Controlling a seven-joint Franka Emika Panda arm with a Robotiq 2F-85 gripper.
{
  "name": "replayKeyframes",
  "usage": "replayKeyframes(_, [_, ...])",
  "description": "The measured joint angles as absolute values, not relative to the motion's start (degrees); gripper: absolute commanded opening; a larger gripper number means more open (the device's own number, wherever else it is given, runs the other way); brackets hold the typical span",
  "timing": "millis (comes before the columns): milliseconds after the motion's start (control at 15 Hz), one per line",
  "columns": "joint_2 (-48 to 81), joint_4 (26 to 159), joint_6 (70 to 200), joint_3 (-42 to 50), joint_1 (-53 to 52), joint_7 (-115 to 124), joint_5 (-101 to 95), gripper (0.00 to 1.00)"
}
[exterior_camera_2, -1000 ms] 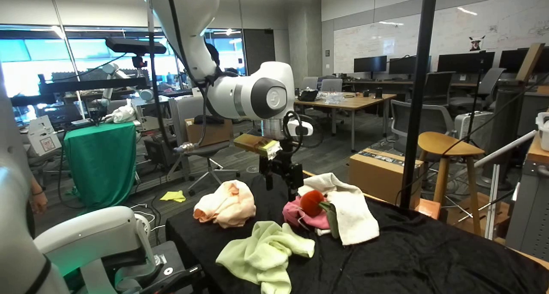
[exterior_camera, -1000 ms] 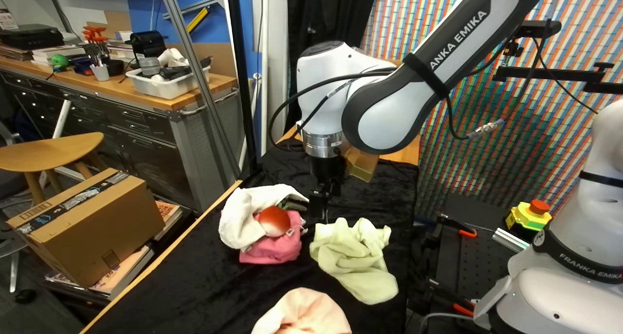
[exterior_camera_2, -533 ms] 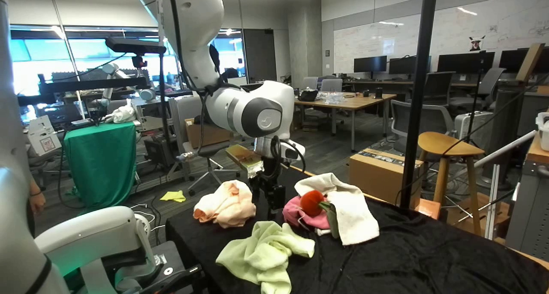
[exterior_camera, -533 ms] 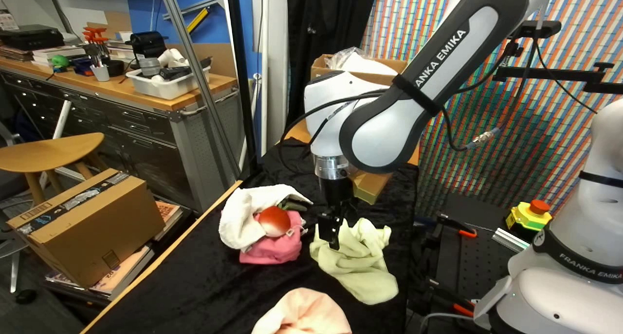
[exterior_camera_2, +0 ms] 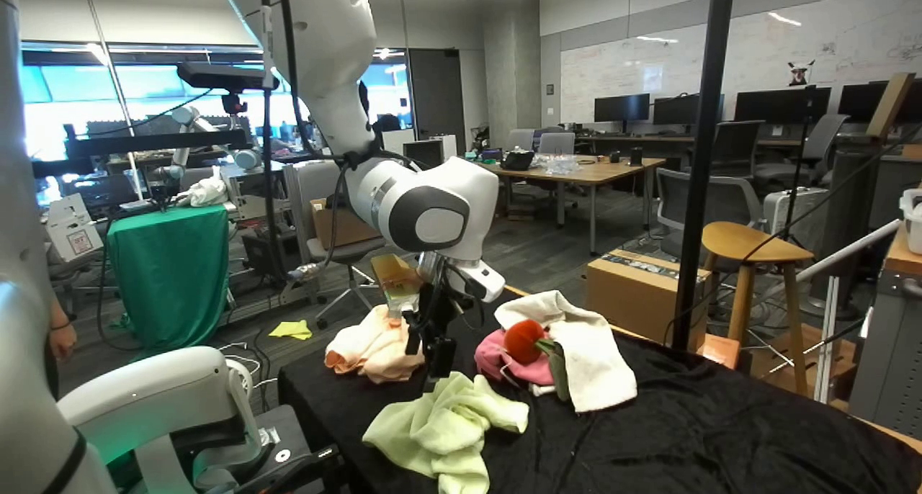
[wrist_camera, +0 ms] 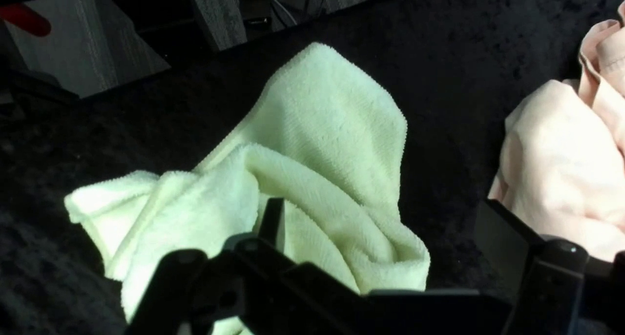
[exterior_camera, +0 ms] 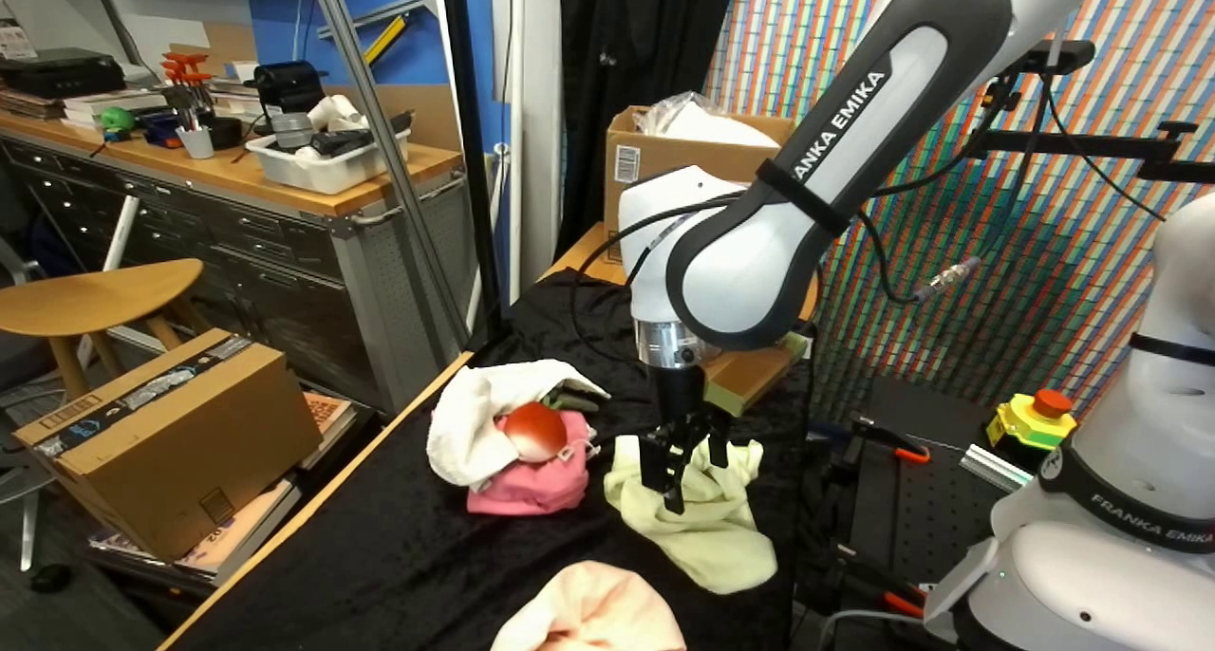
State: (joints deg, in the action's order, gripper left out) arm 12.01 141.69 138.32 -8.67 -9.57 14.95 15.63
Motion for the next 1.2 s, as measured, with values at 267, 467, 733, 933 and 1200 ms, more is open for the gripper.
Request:
replayKeyframes(267, [13.02,143.69,138.63,-8.20,-9.43,14.39,14.86,1.00])
replayKeyframes(467, [14.71,145.23,141.64,-6.92,-9.49,14.49,8.34,1.00])
replayKeyframes(733, [17.46,146.81,150.88,-3.22,-10.23,16.03,-3.31,1.00])
replayKeyframes(933, [18.55,147.66,158.62,0.22,-11.44,18.06,-9.51,0.90])
replayKeyframes(1200, [18.97,148.28,164.76,3.33,-12.76,18.78,-11.39,0.51])
